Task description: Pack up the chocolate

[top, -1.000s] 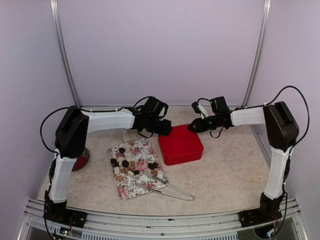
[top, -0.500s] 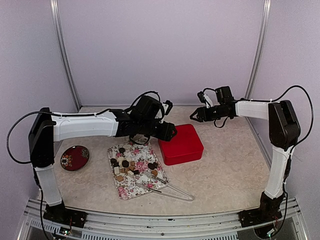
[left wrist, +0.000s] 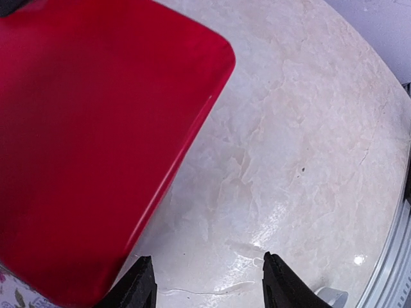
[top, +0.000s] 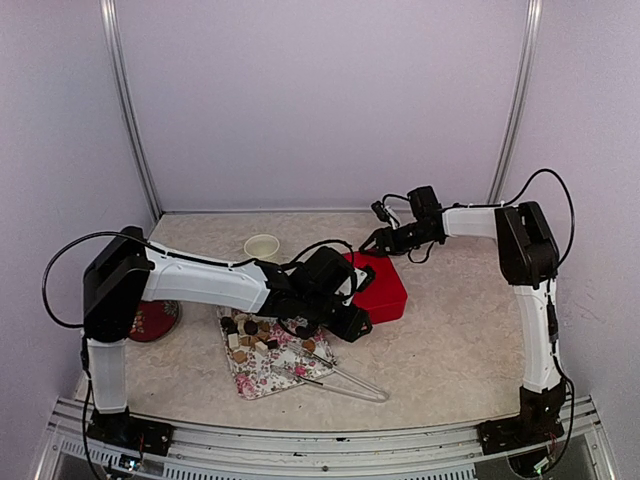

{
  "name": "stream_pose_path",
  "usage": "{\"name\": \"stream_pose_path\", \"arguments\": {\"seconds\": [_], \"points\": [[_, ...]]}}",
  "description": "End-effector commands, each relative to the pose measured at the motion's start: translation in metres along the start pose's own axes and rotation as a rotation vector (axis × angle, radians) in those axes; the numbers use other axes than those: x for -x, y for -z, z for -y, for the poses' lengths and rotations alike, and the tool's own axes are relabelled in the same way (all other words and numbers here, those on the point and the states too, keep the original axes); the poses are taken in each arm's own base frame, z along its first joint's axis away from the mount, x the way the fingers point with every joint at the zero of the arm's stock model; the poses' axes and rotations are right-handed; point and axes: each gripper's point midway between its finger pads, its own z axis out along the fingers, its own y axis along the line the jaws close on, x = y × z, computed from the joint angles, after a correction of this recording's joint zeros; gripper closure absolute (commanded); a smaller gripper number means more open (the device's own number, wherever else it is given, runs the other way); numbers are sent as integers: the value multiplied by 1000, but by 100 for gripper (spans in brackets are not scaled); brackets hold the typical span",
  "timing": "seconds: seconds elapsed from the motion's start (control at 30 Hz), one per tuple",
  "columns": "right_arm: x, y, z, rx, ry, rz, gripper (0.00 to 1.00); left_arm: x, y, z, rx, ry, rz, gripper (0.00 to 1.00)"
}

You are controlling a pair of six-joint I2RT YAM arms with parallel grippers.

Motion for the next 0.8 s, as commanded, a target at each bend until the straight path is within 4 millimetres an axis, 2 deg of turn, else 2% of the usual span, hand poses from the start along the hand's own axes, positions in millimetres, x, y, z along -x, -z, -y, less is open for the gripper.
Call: {"name": "stream_pose_path", "arguments": {"seconds": [0.0, 0.1, 0.23, 0.53, 0.77], "points": [[-8, -8, -1, 46, 4, -32, 28, -11, -20, -1, -16, 28, -32, 45], [-18, -7, 2, 55, -4, -48, 31, -17, -28, -12, 6, 54, -51, 46], [-28, 5, 1, 63, -32, -38, 42, -16, -32, -37, 54, 107, -42, 47], [-65, 48, -1, 18, -128, -6, 54, 14, -24, -84, 137, 165, 28, 46], [-97, 75, -24, 24, -207, 29, 57, 30, -21, -121, 173, 210, 62, 45]]}}
